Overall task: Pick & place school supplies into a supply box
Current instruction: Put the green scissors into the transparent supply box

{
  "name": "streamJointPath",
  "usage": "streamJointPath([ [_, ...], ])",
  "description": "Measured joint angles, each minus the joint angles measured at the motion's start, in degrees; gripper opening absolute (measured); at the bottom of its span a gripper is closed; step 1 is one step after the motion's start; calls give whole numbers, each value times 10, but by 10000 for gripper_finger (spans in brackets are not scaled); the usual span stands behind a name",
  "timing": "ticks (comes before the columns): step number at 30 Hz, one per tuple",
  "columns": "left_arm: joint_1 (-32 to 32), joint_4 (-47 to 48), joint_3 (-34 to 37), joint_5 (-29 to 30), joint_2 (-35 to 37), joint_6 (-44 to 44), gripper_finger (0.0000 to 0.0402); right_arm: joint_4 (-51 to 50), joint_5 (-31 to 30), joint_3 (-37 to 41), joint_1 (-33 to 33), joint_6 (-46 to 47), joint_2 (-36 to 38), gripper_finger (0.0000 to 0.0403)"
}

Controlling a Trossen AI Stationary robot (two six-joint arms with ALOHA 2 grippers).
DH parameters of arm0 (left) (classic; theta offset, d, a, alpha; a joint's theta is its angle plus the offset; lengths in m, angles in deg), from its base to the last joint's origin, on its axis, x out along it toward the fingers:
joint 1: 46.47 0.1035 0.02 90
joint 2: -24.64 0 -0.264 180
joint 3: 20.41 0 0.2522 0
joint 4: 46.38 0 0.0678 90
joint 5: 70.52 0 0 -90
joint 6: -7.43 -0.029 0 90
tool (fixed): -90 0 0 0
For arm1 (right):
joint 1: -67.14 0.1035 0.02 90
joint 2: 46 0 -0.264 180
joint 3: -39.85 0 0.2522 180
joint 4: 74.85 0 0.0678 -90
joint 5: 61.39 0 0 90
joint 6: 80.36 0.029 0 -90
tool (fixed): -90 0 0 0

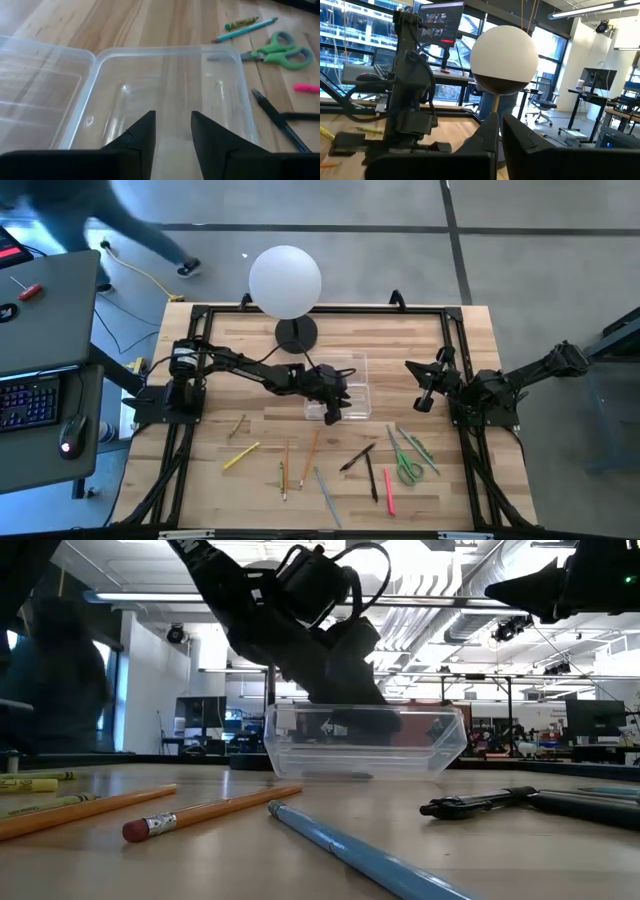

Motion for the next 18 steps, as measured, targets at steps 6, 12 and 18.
streamJointPath([
  [6, 14, 60, -1, 10, 82, -43, 158, 0, -16, 0, 0, -6, 0, 0],
  [12, 30, 147, -1, 96, 183, -106, 158, -13, -29, 0, 0, -5, 0, 0],
  [18, 40, 256, -1, 205, 277, -123, 159, -16, -46, 0, 0, 3, 0, 0],
])
